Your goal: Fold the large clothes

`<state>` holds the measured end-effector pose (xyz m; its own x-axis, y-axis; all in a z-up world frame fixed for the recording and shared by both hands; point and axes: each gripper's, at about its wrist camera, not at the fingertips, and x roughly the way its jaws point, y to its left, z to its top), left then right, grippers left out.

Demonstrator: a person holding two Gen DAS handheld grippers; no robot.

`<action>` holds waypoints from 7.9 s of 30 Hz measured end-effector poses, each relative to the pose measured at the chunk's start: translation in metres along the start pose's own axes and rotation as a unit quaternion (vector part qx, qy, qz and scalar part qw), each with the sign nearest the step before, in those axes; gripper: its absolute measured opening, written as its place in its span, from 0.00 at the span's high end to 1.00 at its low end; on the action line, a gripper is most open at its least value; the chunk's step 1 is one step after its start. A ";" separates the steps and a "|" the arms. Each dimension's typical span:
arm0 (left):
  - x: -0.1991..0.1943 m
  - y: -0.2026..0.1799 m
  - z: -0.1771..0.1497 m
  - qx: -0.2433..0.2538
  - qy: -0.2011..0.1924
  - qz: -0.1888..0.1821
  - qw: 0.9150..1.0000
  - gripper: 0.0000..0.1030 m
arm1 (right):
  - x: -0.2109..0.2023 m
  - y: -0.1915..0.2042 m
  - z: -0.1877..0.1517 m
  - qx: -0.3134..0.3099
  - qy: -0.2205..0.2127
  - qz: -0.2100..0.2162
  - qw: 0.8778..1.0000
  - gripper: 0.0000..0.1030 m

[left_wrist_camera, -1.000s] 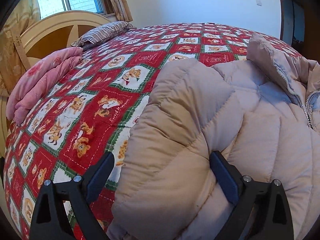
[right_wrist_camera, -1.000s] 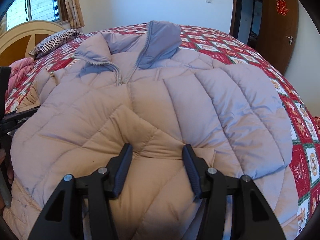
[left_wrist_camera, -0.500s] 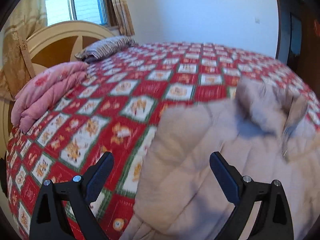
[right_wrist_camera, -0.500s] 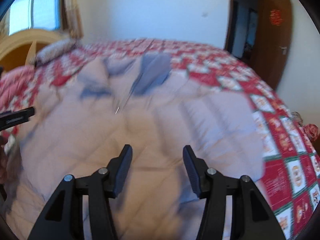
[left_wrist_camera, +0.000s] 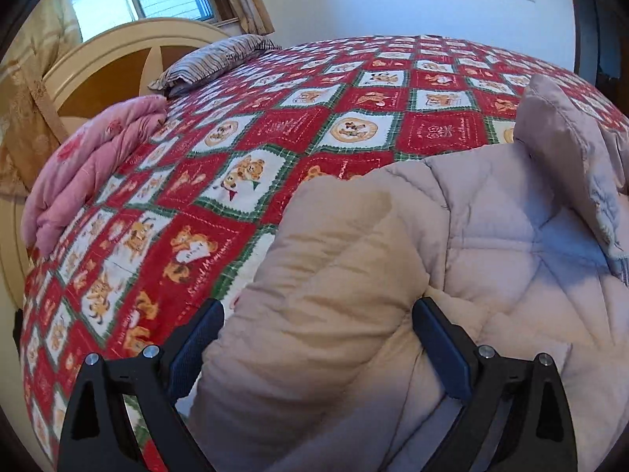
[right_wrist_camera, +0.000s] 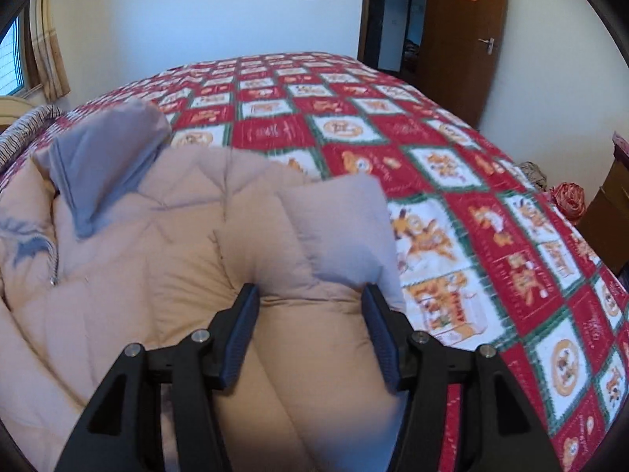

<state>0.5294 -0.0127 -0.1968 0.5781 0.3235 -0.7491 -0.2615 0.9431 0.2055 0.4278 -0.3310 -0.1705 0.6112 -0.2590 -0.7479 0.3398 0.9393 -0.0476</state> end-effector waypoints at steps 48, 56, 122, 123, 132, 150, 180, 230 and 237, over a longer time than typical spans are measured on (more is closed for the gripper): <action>-0.023 -0.072 0.087 0.127 -0.047 -0.190 0.972 0.98 | 0.037 0.070 0.112 -0.109 0.026 0.152 0.982 0.94; -0.018 -0.071 0.070 0.129 -0.041 -0.171 0.976 0.98 | 0.061 0.069 0.087 -0.123 0.049 0.122 0.984 0.94; -0.040 -0.118 0.121 0.095 -0.060 -0.248 0.962 0.16 | 0.043 0.107 0.108 -0.120 -0.028 0.131 0.984 0.35; -0.032 -0.127 0.116 0.105 -0.049 -0.233 0.966 0.16 | 0.046 0.104 0.108 -0.111 -0.022 0.126 0.986 0.35; 0.017 -0.136 0.081 0.094 0.000 -0.216 0.972 0.09 | 0.087 0.095 0.089 -0.116 0.034 0.120 0.985 0.33; 0.022 -0.141 0.078 0.096 -0.004 -0.199 0.975 0.03 | 0.094 0.102 0.085 -0.124 0.034 0.103 0.986 0.29; -0.130 0.024 -0.046 0.140 -0.056 -0.179 0.972 0.01 | -0.048 -0.010 -0.018 -0.098 0.041 0.107 0.989 0.16; -0.173 0.189 -0.268 0.055 -0.001 -0.203 0.978 0.01 | -0.177 -0.109 -0.225 0.029 0.094 0.145 0.984 0.26; -0.181 0.191 -0.278 0.058 0.009 -0.236 0.970 0.01 | -0.187 -0.114 -0.245 0.042 0.095 0.158 0.982 0.33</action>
<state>0.1599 0.0869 -0.1972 0.5984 -0.1475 -0.7875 0.1181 0.9884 -0.0955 0.0998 -0.3340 -0.1871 0.5535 0.0962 -0.8273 0.2173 0.9422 0.2549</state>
